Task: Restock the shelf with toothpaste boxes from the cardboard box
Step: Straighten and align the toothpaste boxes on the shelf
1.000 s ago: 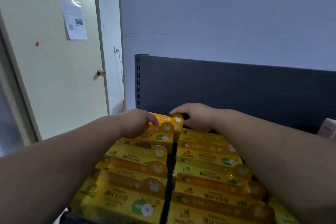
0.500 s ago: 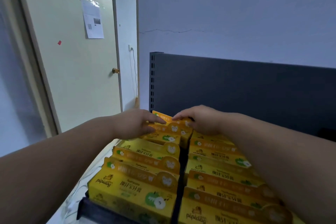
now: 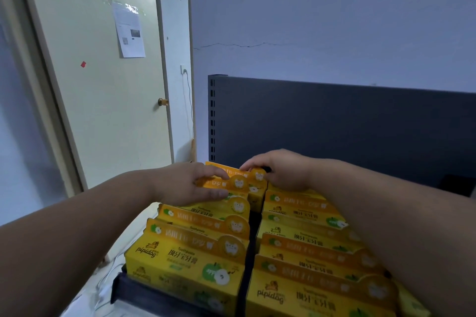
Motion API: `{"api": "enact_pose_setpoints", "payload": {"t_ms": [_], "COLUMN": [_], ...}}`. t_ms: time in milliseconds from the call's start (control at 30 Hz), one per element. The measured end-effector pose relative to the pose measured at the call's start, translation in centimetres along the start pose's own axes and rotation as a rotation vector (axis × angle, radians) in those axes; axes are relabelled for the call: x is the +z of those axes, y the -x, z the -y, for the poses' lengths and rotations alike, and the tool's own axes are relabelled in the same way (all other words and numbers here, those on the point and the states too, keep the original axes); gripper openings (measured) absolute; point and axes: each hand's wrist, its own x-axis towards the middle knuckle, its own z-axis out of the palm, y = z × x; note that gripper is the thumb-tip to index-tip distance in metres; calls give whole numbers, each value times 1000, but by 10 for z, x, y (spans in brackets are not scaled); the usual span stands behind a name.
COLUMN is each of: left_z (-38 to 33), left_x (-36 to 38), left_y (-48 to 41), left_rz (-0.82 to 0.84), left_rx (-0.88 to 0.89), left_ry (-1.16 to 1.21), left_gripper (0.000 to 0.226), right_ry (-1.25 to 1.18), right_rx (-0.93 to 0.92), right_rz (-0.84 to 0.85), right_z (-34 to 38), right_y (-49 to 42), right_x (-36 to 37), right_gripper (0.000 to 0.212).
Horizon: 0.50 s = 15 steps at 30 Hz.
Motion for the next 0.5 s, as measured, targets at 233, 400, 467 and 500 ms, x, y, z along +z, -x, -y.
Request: {"api": "enact_pose_setpoints", "payload": {"t_ms": [233, 400, 467, 500], "left_z": [-7, -9, -9, -8], "left_x": [2, 4, 4, 5], "left_y": [10, 18, 22, 24], "left_rz": [32, 9, 2, -5], "left_rx": [7, 11, 10, 10], "left_ry": [49, 28, -1, -17], "left_gripper": [52, 55, 65, 70], "right_ry": [-10, 41, 61, 71], "right_rx": [12, 82, 107, 117], "right_rz": [-10, -42, -46, -49], "right_z": [9, 15, 17, 18], "right_y": [12, 16, 18, 18], "right_x": [-1, 2, 2, 2], "right_gripper": [41, 44, 49, 52]}}
